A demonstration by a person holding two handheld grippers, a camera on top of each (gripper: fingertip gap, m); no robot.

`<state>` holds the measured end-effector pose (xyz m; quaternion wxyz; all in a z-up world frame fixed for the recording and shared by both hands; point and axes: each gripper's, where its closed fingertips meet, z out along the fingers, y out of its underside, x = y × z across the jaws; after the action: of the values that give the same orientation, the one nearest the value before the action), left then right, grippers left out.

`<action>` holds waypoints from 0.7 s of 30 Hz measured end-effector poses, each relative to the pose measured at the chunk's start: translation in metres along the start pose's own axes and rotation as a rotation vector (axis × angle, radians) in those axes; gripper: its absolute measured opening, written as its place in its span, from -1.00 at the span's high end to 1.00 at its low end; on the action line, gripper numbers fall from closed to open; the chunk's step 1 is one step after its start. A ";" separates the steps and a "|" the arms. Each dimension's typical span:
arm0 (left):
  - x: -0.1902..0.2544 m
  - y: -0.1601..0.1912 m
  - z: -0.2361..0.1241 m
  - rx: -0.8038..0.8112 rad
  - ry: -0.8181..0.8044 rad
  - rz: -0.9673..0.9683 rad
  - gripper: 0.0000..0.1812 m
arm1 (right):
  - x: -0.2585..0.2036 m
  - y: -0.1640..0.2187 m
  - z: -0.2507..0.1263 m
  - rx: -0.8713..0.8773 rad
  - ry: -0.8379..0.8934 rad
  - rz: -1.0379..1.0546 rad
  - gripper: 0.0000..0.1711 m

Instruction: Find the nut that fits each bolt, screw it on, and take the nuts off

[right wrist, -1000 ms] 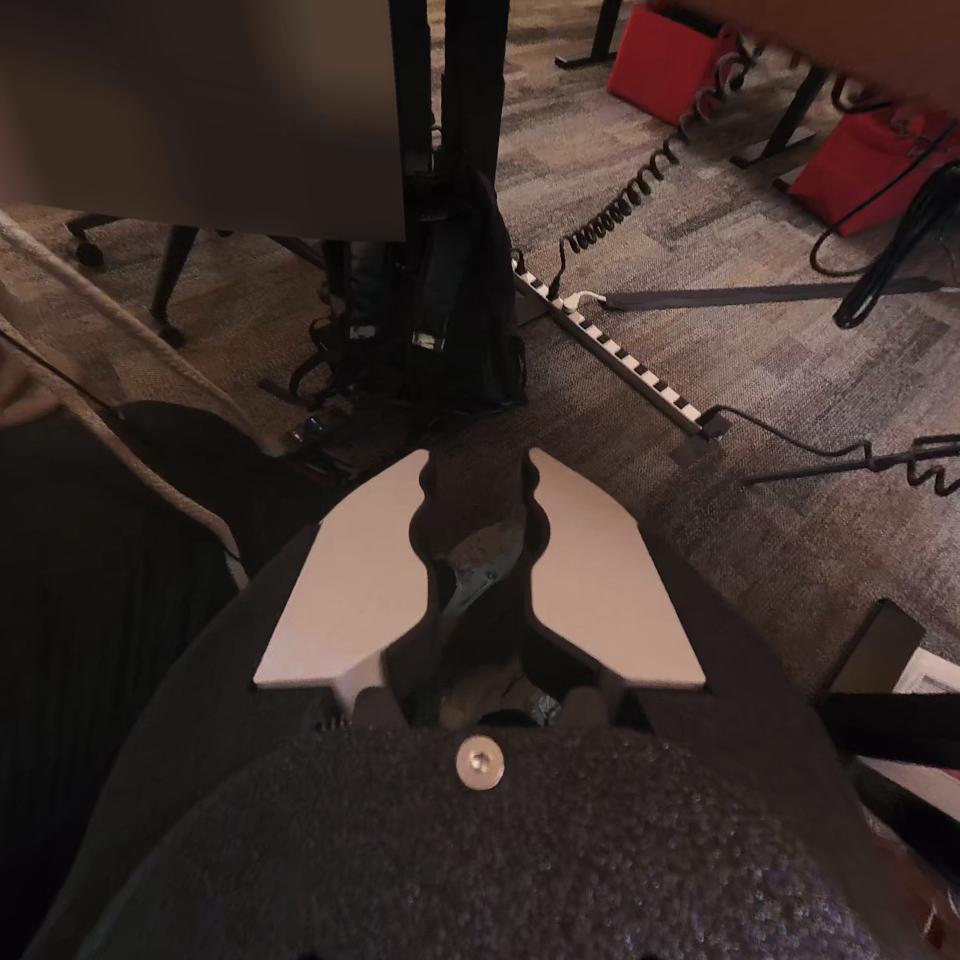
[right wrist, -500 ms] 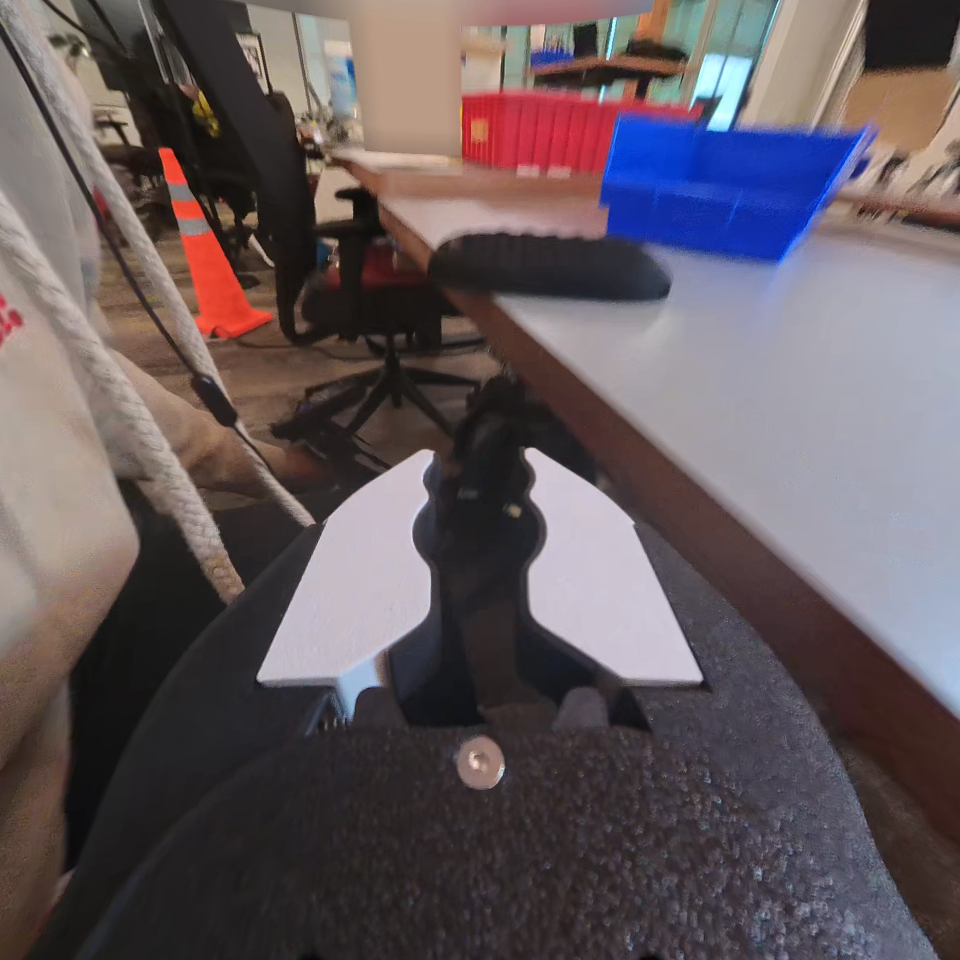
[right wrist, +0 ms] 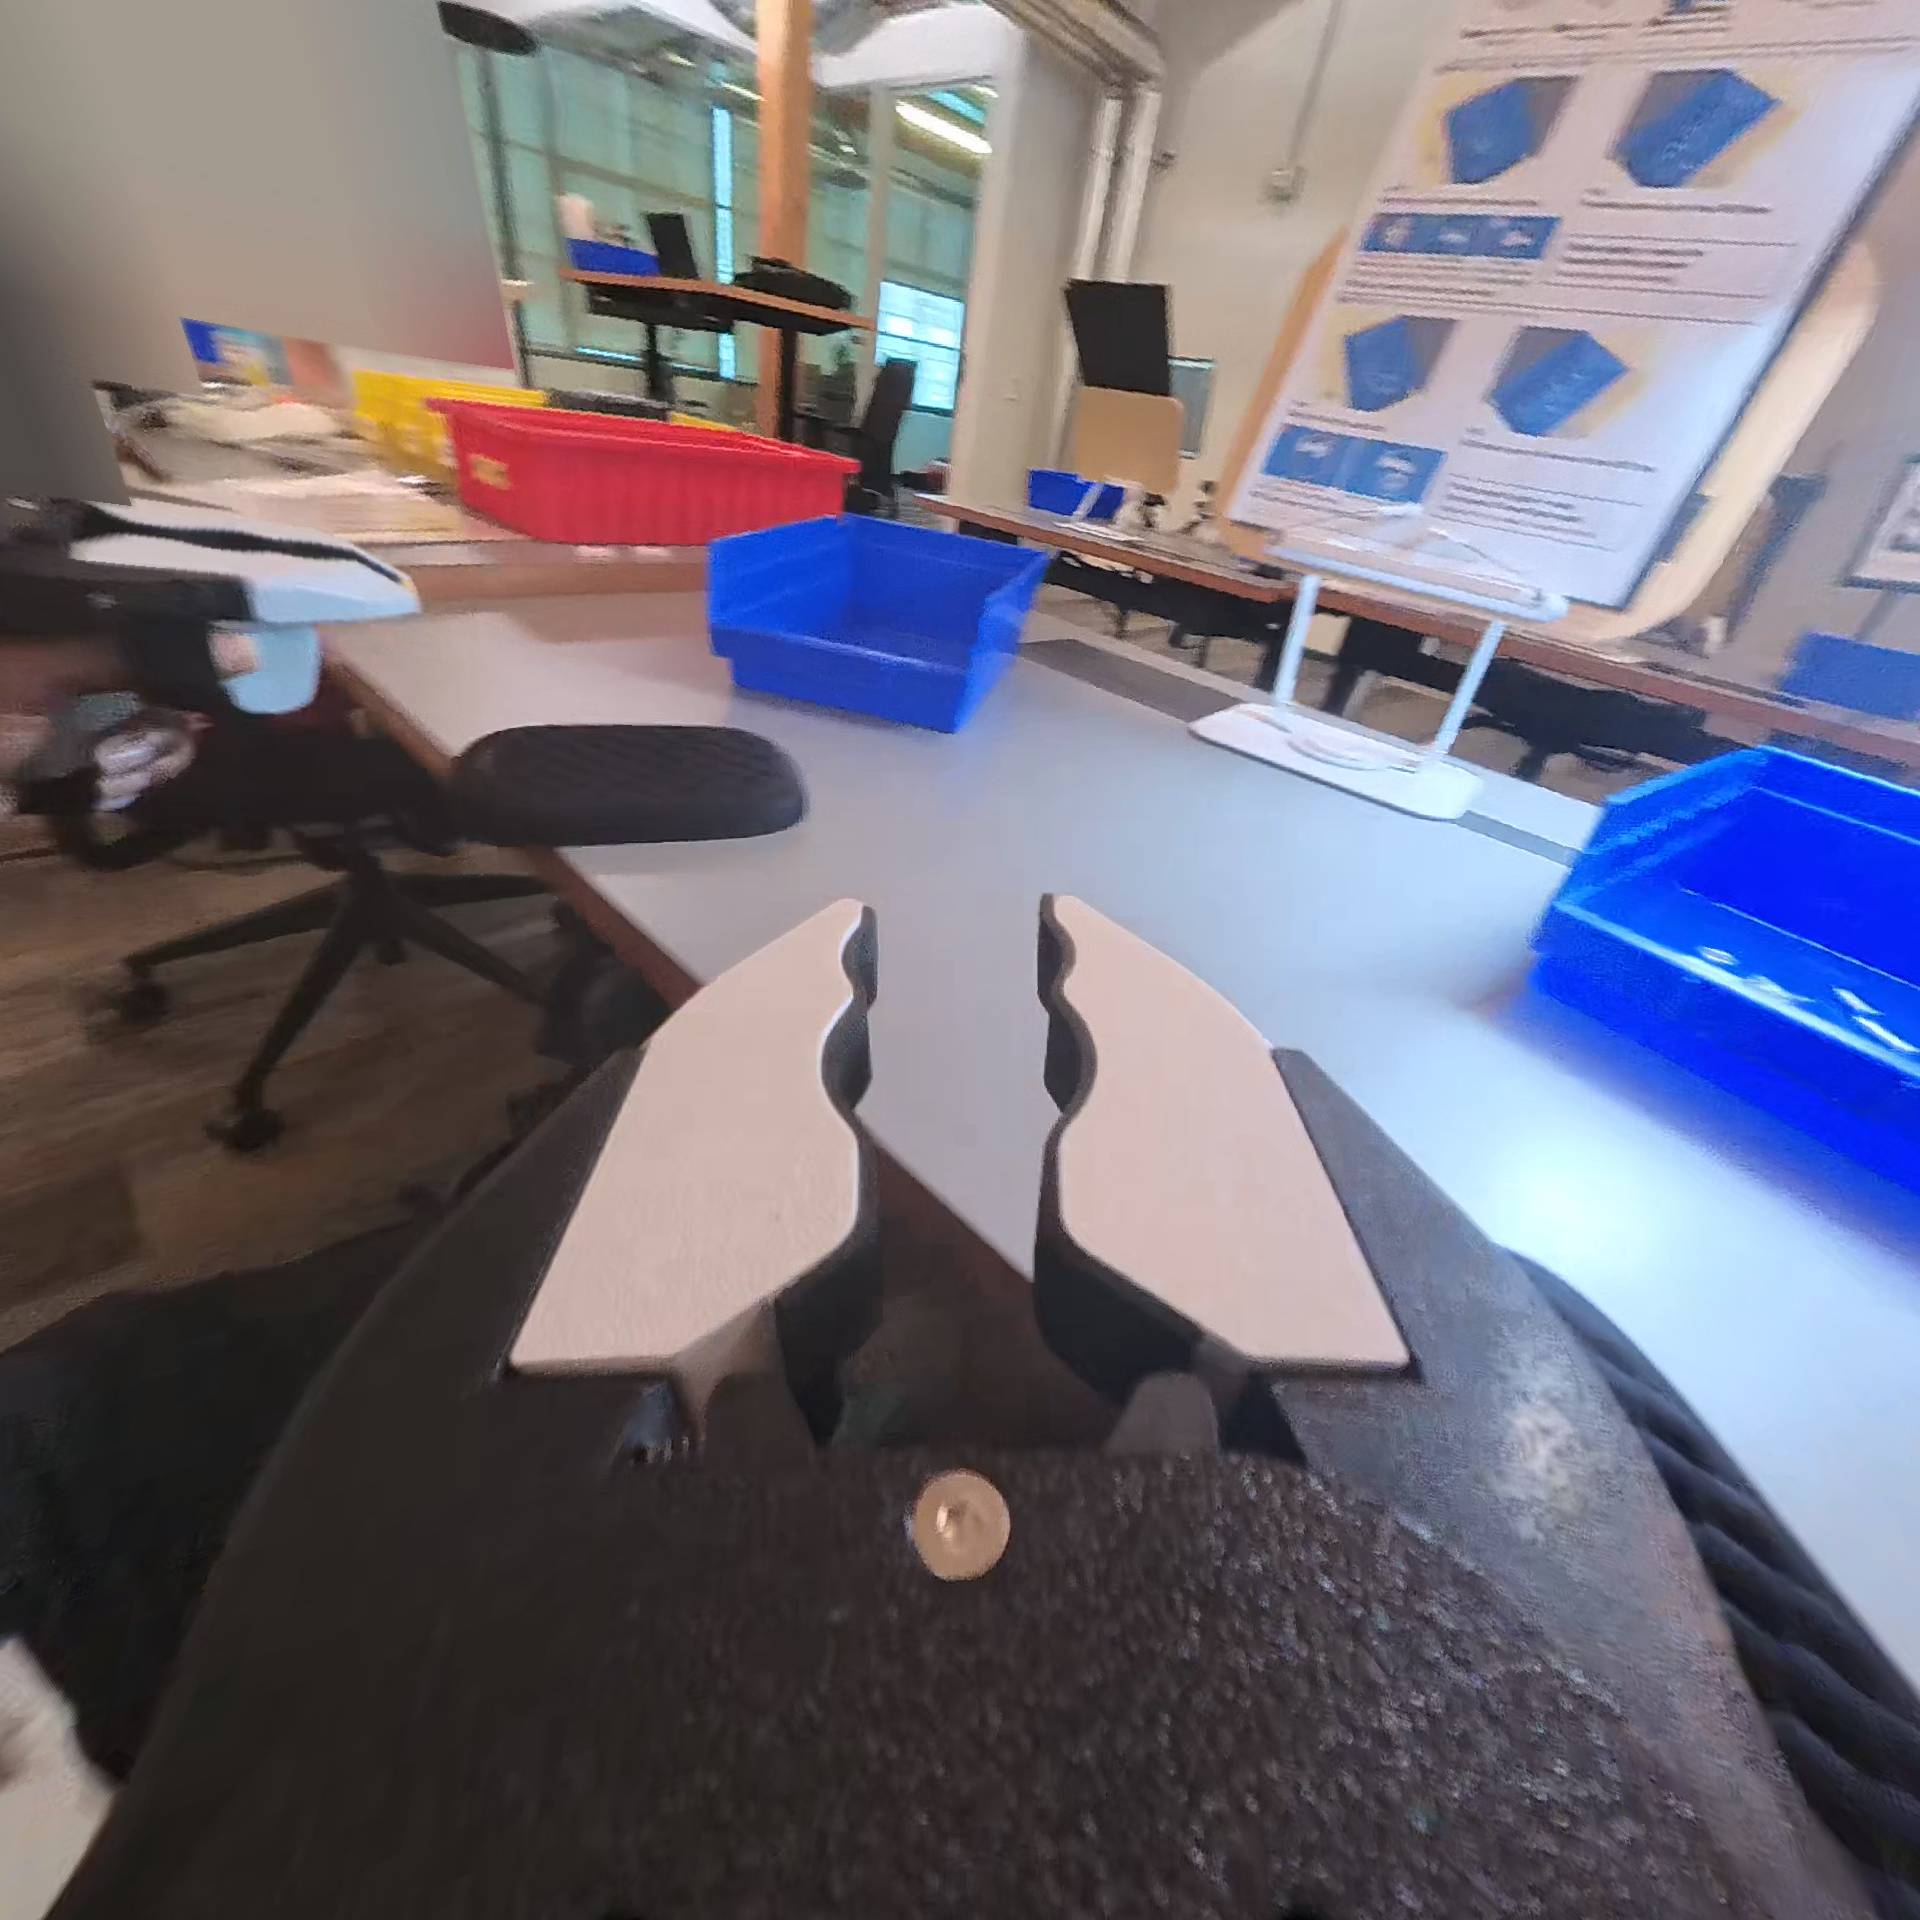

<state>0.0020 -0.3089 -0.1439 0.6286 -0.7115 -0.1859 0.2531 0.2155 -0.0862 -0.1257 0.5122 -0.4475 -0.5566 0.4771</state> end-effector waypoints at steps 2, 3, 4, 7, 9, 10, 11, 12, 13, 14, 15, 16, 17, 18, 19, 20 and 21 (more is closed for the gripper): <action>0.039 -0.036 0.022 0.070 0.092 -0.022 0.88 | 0.027 -0.007 0.005 0.001 0.074 0.009 0.64; 0.055 -0.053 0.034 0.102 0.131 -0.023 0.88 | 0.040 -0.012 0.008 0.008 0.110 0.008 0.64; 0.069 -0.066 0.049 0.120 0.164 -0.018 0.88 | 0.054 -0.017 0.012 0.014 0.142 0.002 0.64; 0.099 -0.094 0.102 0.146 0.278 -0.007 0.88 | 0.095 -0.026 0.030 0.014 0.190 -0.011 0.63; 0.113 -0.104 0.145 0.151 0.364 0.027 0.88 | 0.126 -0.026 0.047 0.004 0.191 -0.024 0.62; 0.122 -0.108 0.168 0.152 0.416 0.052 0.88 | 0.145 -0.025 0.056 -0.001 0.196 -0.035 0.62; 0.131 -0.109 0.192 0.145 0.464 0.084 0.88 | 0.166 -0.023 0.065 -0.007 0.201 -0.044 0.62; 0.141 -0.109 0.218 0.128 0.511 0.118 0.88 | 0.187 -0.019 0.074 -0.012 0.208 -0.050 0.62; 0.153 -0.108 0.242 0.106 0.562 0.149 0.88 | 0.208 -0.014 0.082 -0.016 0.219 -0.055 0.62; 0.167 -0.108 0.265 0.086 0.611 0.172 0.88 | 0.228 -0.008 0.090 -0.024 0.232 -0.061 0.61; 0.178 -0.109 0.287 0.072 0.649 0.181 0.88 | 0.247 -0.001 0.097 -0.035 0.246 -0.063 0.60; 0.188 -0.110 0.307 0.067 0.671 0.183 0.88 | 0.263 0.005 0.102 -0.049 0.260 -0.060 0.59; 0.193 -0.113 0.326 0.074 0.673 0.183 0.88 | 0.276 0.011 0.107 -0.060 0.270 -0.048 0.59; 0.197 -0.114 0.341 0.077 0.666 0.175 0.88 | 0.286 0.017 0.111 -0.070 0.269 -0.029 0.58; 0.199 -0.115 0.352 0.073 0.660 0.154 0.88 | 0.292 0.021 0.115 -0.086 0.260 -0.012 0.56; 0.198 -0.116 0.359 0.069 0.655 0.129 0.88 | 0.296 0.022 0.118 -0.098 0.249 0.000 0.56; 0.197 -0.117 0.361 0.067 0.649 0.116 0.88 | 0.295 0.021 0.121 -0.100 0.224 0.013 0.57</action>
<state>-0.0481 0.1108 -0.0826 0.6624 -0.7435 0.0733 0.0544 0.0728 0.1993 -0.1062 0.5448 -0.5267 -0.5162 0.3991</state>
